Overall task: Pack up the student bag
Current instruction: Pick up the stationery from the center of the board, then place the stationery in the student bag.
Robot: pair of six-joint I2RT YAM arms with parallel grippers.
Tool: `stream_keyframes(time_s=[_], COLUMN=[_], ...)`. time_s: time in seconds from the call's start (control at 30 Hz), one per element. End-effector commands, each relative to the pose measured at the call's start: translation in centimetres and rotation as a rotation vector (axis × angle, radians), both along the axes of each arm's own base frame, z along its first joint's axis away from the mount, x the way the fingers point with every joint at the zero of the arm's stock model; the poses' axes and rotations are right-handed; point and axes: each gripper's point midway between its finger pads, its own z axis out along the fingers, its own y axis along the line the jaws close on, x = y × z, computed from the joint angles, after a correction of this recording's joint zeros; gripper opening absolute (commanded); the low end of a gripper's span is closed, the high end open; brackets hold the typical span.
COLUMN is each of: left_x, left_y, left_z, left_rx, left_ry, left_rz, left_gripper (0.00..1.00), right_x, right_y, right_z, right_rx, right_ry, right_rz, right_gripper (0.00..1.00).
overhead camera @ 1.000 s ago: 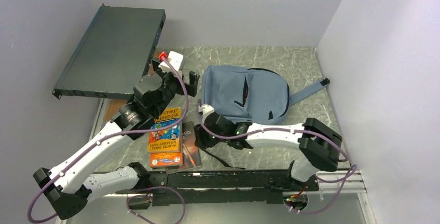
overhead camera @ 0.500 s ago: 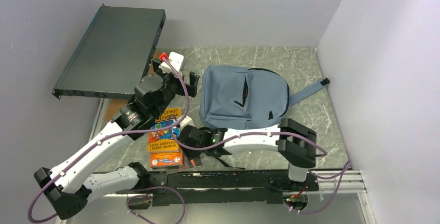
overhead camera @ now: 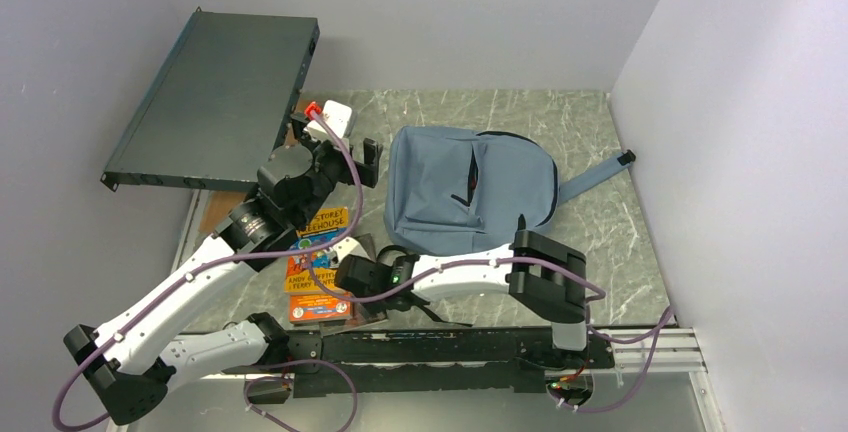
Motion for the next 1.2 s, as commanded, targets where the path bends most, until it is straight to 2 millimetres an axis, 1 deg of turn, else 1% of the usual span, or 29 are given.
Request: stream_keyframes(time_s=[0.0,0.07,0.1,0.17,0.27,0.33,0.43,0.47,0.57,0.7,0.8,0.9,0.97,1.03,1.17], left_x=[0.0,0.0,0.0,0.0,0.1,0.1,0.1,0.0,0.0,0.0,0.0,0.1,0.2,0.3,0.5], left_y=[0.7,0.8,0.8,0.8,1.1,1.5,1.7,1.6,1.5,1.4,1.2,0.8,0.7,0.6,0.3], left_z=[1.8,1.8,1.8,1.8,1.9,2.1,2.2,2.2,2.2,2.1,2.1,1.8,1.5,1.3,1.1], left_rx=[-0.013,-0.009,-0.009,-0.009,0.005,0.013,0.011,0.010,0.007,0.003,-0.002,0.001,0.006,0.014,0.016], left_ry=[-0.063,-0.065,-0.065,-0.066,-0.073,-0.081,-0.089,-0.090,-0.085,-0.082,-0.079,-0.069,-0.062,-0.057,-0.049], left_rz=[0.025,0.025,0.026,0.026,0.036,0.057,0.061,0.058,0.051,0.047,0.038,0.028,0.027,0.027,0.019], left_gripper=[1.00,1.00,1.00,1.00,1.00,1.00,1.00,1.00,1.00,1.00,1.00,1.00,1.00,1.00,1.00], right_x=[0.4,0.6,0.7,1.1,2.8,4.5,7.3,8.3,11.4,16.4,20.0,22.8,24.4,25.5,26.5], right_y=[-0.3,-0.4,-0.3,0.1,-0.7,-2.0,-4.6,-5.7,-9.3,-15.4,-18.9,-20.4,-20.9,-21.1,-21.2], right_z=[-0.2,0.7,1.5,3.4,6.7,8.6,10.6,11.7,13.1,13.9,14.6,14.9,14.3,13.4,10.9], right_rx=[-0.020,0.018,0.053,0.137,0.219,0.251,0.283,0.304,0.335,0.352,0.377,0.379,0.355,0.318,0.226], right_ry=[-0.036,-0.055,-0.066,-0.106,-0.196,-0.237,-0.249,-0.260,-0.296,-0.308,-0.312,-0.284,-0.241,-0.182,-0.034], right_rz=[-0.007,-0.012,-0.008,-0.002,-0.047,-0.102,-0.187,-0.219,-0.338,-0.587,-0.730,-0.793,-0.821,-0.825,-0.778], right_gripper=[0.18,0.09,0.04,0.00,0.00,0.00,0.00,0.00,0.00,0.00,0.00,0.00,0.00,0.00,0.00])
